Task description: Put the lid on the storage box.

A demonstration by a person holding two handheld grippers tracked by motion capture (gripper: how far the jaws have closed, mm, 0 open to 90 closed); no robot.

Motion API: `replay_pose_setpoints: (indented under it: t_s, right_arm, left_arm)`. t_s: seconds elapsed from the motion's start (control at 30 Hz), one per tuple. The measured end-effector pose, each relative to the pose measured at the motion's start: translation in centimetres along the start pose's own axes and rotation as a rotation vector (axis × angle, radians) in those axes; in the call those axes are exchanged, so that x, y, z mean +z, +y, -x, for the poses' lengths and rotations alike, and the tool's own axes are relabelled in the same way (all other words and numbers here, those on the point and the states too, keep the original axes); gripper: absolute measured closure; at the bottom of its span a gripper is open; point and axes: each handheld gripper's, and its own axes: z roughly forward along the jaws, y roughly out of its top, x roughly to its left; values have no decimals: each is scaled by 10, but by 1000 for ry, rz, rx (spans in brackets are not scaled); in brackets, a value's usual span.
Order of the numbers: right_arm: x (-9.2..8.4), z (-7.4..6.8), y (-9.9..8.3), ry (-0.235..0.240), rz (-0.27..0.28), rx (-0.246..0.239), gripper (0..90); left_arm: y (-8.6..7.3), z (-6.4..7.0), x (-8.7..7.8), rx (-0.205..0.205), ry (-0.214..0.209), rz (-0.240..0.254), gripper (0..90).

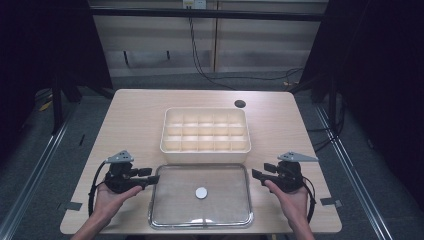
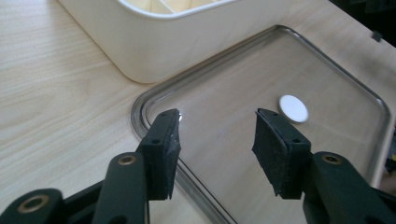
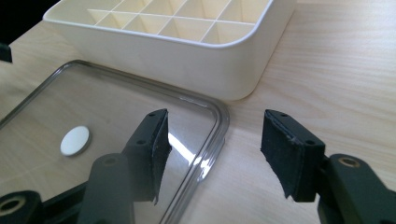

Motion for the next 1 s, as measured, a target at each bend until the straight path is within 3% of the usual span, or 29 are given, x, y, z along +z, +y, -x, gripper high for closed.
replay_pose_setpoints:
  t_s: [0.03,0.1,0.23,0.3,0.4,0.43,0.6,0.83,1.0]
  right_arm:
    - [12,1,0,16,-13,3,442]
    - [20,1,-1,26,-22,-1,457]
    - [29,0,-6,29,-46,1,467]
    - [31,0,-8,26,-48,-1,472]
    - [30,-2,-11,22,-53,-10,472]
    - [32,-2,-14,8,-65,-34,472]
    - [38,-1,-19,-1,-106,-35,480]
    - [40,-1,-21,-5,-116,-29,505]
    - [44,-5,-24,-13,-144,-49,510]
  left_arm:
    - [-3,0,4,11,8,-27,464]
    - [-8,-4,2,-11,10,-20,456]
    - [-16,-7,2,-15,59,-32,412]
    - [-19,-7,3,-33,51,-41,404]
    - [-22,-3,5,-15,55,-49,404]
    - [-22,-2,5,-8,49,-53,419]
    - [-25,-3,12,5,39,-85,454]
    - [-27,1,17,34,38,-117,518]
    - [-27,2,19,31,36,-123,525]
